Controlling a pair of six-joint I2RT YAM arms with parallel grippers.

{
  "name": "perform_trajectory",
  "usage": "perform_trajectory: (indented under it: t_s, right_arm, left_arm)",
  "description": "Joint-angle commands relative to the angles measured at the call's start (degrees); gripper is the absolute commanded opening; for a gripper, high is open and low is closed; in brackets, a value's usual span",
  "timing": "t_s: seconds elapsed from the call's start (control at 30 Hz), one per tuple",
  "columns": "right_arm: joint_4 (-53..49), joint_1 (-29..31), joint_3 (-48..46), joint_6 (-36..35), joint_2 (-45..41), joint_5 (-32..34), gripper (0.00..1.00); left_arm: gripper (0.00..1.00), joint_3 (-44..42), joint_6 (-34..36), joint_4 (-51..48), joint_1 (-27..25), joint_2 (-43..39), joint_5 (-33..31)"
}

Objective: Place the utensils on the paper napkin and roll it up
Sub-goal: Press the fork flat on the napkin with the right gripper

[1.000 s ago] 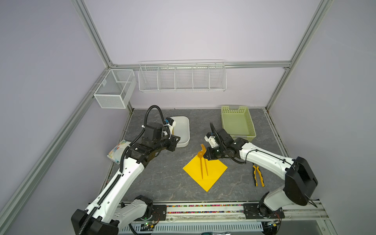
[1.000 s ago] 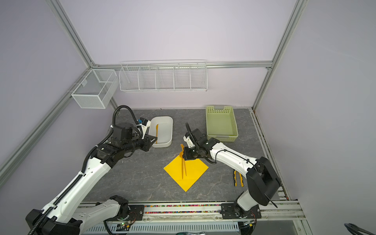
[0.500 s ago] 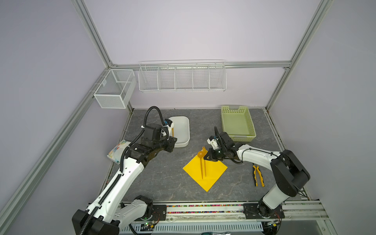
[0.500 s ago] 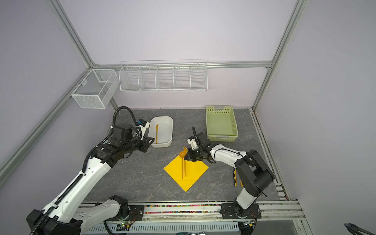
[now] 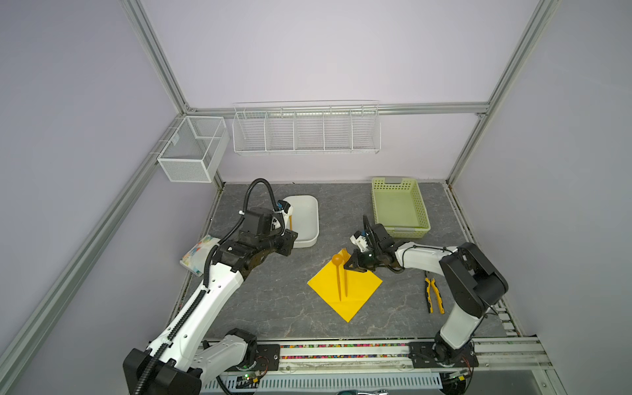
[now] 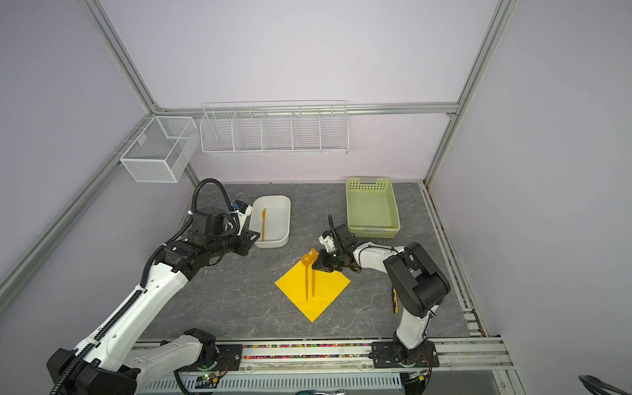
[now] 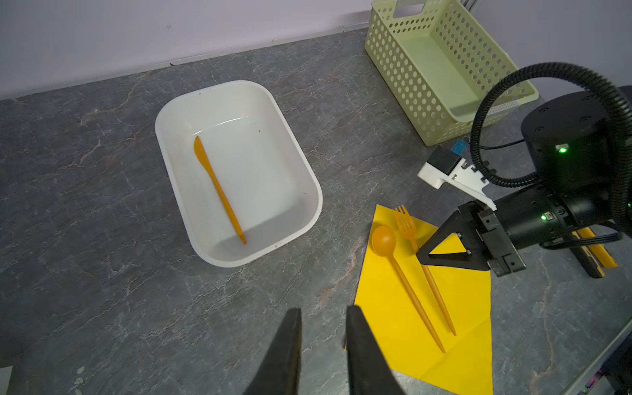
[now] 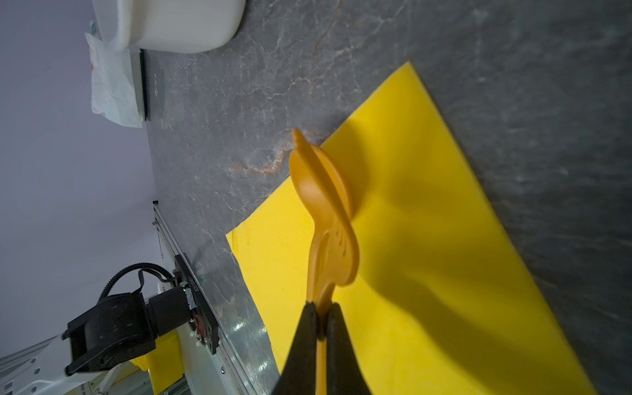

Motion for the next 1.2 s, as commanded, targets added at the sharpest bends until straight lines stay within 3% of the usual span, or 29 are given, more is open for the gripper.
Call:
perform_trajectory:
  t_s: [0.0,0.37,0.8,1.17]
  right_arm:
    - [2.57,-0.70,-1.01,0.75,1.55,-2.39,0.07]
    - [3.36,-2.15,-1.01,0.78,3.29,-3.77,0.09]
    - [-2.21,-2.39,-2.08,-1.49,1.60,-0.77,0.21]
    - [-18.04,0.30,4.96,-2.79,-3.53,10.51,0.32]
  left_arm:
    - [0.24,-0.27,1.20,-1.11,0.19,0.51,-0.63]
    - [0.24,-0.16,1.04,-1.16,0.20,0.89,-0.88]
    - [0.25,0.00,0.99,-1.24,0.24,1.24,-0.58]
    - [0.25,0.00,0.42,-1.30,0.25,0.66,-0.75]
